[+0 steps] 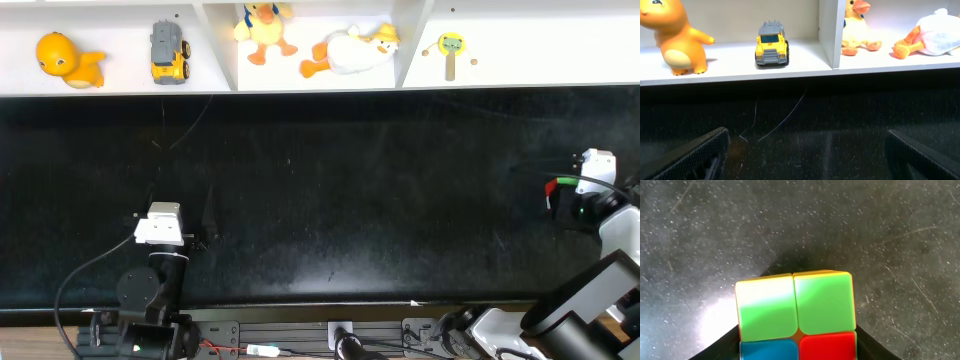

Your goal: Store Toys

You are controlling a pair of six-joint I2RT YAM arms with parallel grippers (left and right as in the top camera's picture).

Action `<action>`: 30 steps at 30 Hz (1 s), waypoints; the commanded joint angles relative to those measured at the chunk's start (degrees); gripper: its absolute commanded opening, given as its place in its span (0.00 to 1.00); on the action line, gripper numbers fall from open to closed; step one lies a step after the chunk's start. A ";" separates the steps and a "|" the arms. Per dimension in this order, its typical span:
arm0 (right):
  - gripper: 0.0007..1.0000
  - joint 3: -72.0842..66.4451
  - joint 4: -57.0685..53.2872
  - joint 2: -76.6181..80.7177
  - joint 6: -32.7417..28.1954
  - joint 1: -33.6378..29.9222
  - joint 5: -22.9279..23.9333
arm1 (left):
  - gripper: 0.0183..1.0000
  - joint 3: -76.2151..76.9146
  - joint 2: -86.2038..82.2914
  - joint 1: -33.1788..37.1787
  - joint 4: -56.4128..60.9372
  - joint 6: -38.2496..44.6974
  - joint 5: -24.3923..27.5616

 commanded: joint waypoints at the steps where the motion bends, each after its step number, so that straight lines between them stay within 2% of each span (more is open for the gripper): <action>1: 0.54 1.25 0.33 -3.54 3.08 1.99 0.09 | 1.00 -0.11 -0.59 -0.26 -0.11 1.07 0.33; 9: 0.54 5.62 0.26 -7.28 10.03 5.90 0.24 | 1.00 -0.11 -0.59 -0.26 -0.11 1.07 0.35; 13: 0.54 10.73 -0.04 -5.31 12.13 8.72 1.29 | 1.00 -0.11 -0.59 -0.26 -0.11 1.07 0.33; 20: 0.54 19.39 -0.66 0.66 20.35 13.07 2.21 | 1.00 -0.11 -0.59 -0.26 -0.11 1.07 0.35; 30: 0.54 31.69 -1.09 10.91 23.02 17.90 2.27 | 1.00 -0.11 -0.59 -0.26 -0.11 1.07 0.33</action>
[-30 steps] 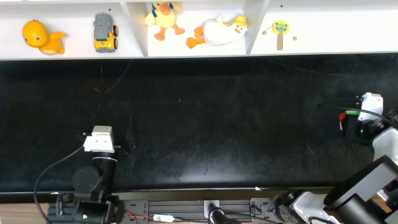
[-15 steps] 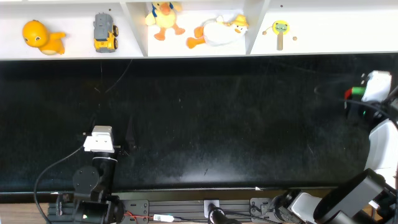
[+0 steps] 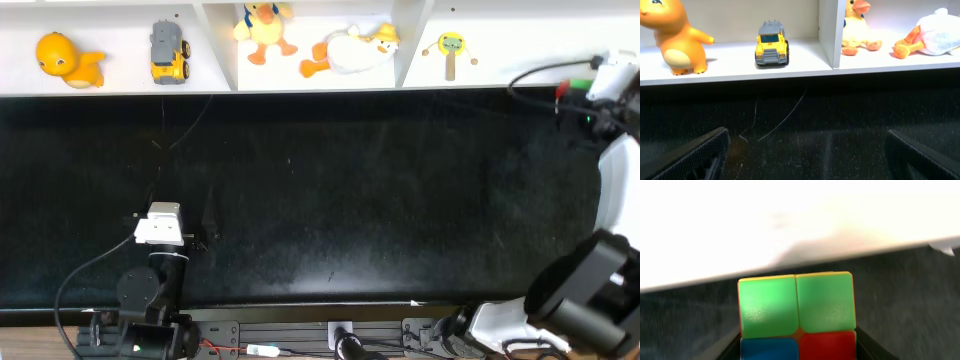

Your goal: Store Toys

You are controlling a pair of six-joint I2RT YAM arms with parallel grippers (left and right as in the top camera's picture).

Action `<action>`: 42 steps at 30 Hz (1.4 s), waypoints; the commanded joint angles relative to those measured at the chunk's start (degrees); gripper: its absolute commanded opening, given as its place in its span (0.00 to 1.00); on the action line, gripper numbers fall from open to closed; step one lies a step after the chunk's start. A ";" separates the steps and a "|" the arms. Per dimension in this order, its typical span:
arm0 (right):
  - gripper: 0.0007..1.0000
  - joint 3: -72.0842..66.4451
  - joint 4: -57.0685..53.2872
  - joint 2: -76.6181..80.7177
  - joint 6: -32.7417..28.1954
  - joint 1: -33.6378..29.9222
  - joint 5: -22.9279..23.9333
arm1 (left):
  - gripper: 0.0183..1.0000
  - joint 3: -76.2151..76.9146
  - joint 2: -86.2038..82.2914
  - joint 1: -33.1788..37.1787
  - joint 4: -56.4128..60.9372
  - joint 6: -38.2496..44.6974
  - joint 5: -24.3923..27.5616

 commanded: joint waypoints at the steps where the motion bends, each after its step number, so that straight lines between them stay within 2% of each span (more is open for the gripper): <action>1: 0.54 7.04 -0.15 4.35 2.73 1.62 -0.02 | 1.00 -0.11 -0.59 -0.26 -0.09 1.07 0.33; 17: 0.57 19.32 -1.29 15.30 5.46 4.72 -0.48 | 1.00 -0.11 -0.59 -0.26 -0.11 1.07 0.33; 19: 0.73 19.39 -1.36 15.63 5.46 5.03 -0.44 | 1.00 -0.11 -0.59 -0.26 -0.11 1.07 0.33; 21: 0.95 19.39 -1.75 15.65 5.46 5.22 -0.44 | 1.00 -0.11 -0.59 -0.26 -0.11 1.07 0.33; 22: 1.00 19.39 -1.77 15.63 5.46 5.25 -0.44 | 1.00 -0.11 -0.59 -0.26 -0.11 1.07 0.33; 27: 1.00 19.32 -4.13 14.78 5.46 5.27 0.22 | 1.00 -0.11 -0.59 -0.26 -0.11 1.07 0.35; 30: 0.99 17.35 -5.55 13.25 5.44 5.29 2.51 | 1.00 -0.11 -0.59 -0.26 -0.11 1.07 0.33; 36: 1.00 1.95 -3.10 4.37 5.42 6.64 11.98 | 1.00 -0.11 -0.59 -0.26 -0.11 1.07 0.35; 42: 1.00 -18.10 3.32 -8.07 8.17 8.04 11.76 | 1.00 -0.11 -0.59 -0.26 -0.11 1.07 0.33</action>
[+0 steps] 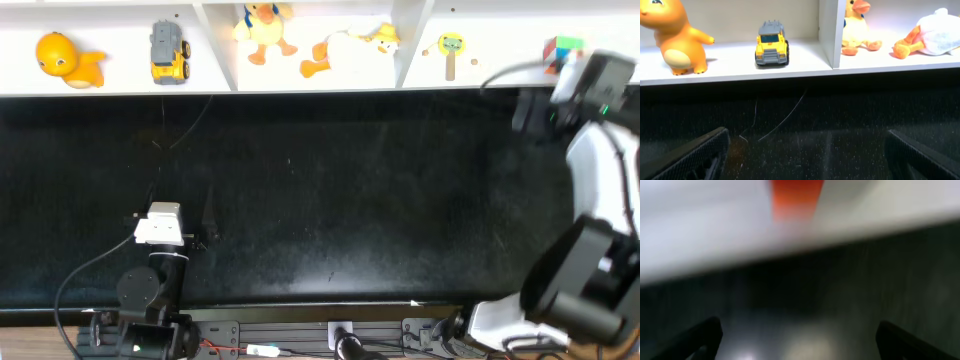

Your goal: Store Toys

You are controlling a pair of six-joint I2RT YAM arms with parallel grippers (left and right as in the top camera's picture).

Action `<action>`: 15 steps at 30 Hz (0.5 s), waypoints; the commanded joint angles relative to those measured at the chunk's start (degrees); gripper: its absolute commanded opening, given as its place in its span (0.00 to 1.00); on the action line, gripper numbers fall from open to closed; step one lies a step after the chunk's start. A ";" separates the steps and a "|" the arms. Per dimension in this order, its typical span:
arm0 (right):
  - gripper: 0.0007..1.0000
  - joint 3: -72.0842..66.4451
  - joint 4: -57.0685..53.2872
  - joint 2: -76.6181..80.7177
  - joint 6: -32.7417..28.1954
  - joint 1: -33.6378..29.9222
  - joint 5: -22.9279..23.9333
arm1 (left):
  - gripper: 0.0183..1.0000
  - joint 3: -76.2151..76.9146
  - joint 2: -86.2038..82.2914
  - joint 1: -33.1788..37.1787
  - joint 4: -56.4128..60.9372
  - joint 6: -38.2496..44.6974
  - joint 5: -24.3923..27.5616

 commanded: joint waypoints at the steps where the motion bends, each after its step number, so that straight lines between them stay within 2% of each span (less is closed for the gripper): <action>1: 1.00 -12.72 4.35 -8.57 4.24 1.81 2.23 | 1.00 -0.11 -0.59 -0.26 -0.07 1.07 0.33; 6: 1.00 -26.16 14.27 -17.25 11.74 8.68 6.03 | 1.00 -0.11 -0.59 -0.26 -0.09 1.07 0.33; 12: 1.00 -43.30 35.01 -25.64 10.69 22.03 7.41 | 1.00 -0.11 -0.59 -0.26 -0.09 1.07 0.33; 15: 1.00 -48.30 39.65 -30.42 10.95 26.58 7.13 | 1.00 -0.11 -0.59 -0.26 -0.09 1.07 0.33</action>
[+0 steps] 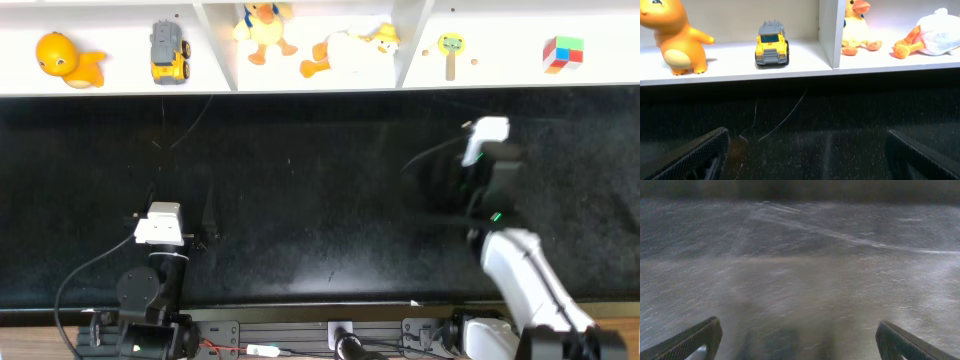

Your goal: Store Toys

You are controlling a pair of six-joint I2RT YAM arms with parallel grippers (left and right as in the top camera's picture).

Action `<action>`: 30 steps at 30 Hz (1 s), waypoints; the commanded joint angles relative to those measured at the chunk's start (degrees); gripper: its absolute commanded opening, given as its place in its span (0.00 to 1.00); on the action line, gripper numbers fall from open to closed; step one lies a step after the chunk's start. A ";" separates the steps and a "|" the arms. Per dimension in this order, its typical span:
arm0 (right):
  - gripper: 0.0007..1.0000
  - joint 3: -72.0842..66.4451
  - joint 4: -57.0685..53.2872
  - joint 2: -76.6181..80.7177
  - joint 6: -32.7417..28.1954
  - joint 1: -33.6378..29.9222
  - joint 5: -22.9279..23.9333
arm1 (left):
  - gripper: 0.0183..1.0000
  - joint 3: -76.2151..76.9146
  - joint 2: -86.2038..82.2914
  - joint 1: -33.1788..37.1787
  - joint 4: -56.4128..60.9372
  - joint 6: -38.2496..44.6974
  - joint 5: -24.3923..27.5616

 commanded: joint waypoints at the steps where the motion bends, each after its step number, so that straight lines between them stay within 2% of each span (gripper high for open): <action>1: 0.99 -6.71 4.22 -7.13 1.95 4.94 0.63 | 1.00 -0.11 -0.59 -0.26 -0.09 1.07 0.31; 4: 1.00 -10.97 5.49 -13.25 4.48 5.29 0.15 | 1.00 -0.11 -0.59 -0.26 -0.09 1.07 0.31; 9: 1.00 -18.40 4.46 -28.50 3.34 5.27 0.02 | 1.00 -0.11 -0.59 -0.26 -0.09 1.07 0.31; 14: 1.00 -24.83 -0.07 -45.59 2.67 5.27 -2.47 | 1.00 -0.11 -0.59 -0.26 -0.09 1.07 0.31; 18: 1.00 -24.74 -8.44 -54.97 2.49 5.20 -3.04 | 1.00 -0.11 -0.59 -0.26 -0.09 1.07 0.31; 24: 1.00 -24.74 -8.26 -65.75 1.40 5.07 -2.95 | 1.00 -0.11 -0.59 -0.26 -0.09 1.07 0.31; 28: 1.00 -24.76 -6.99 -71.65 -3.56 2.32 -2.93 | 1.00 -0.11 -0.59 -0.26 -0.09 1.07 0.31; 30: 1.00 -24.76 -8.09 -71.91 -4.00 0.94 -2.54 | 1.00 -0.11 -0.59 -0.26 -0.09 1.07 0.31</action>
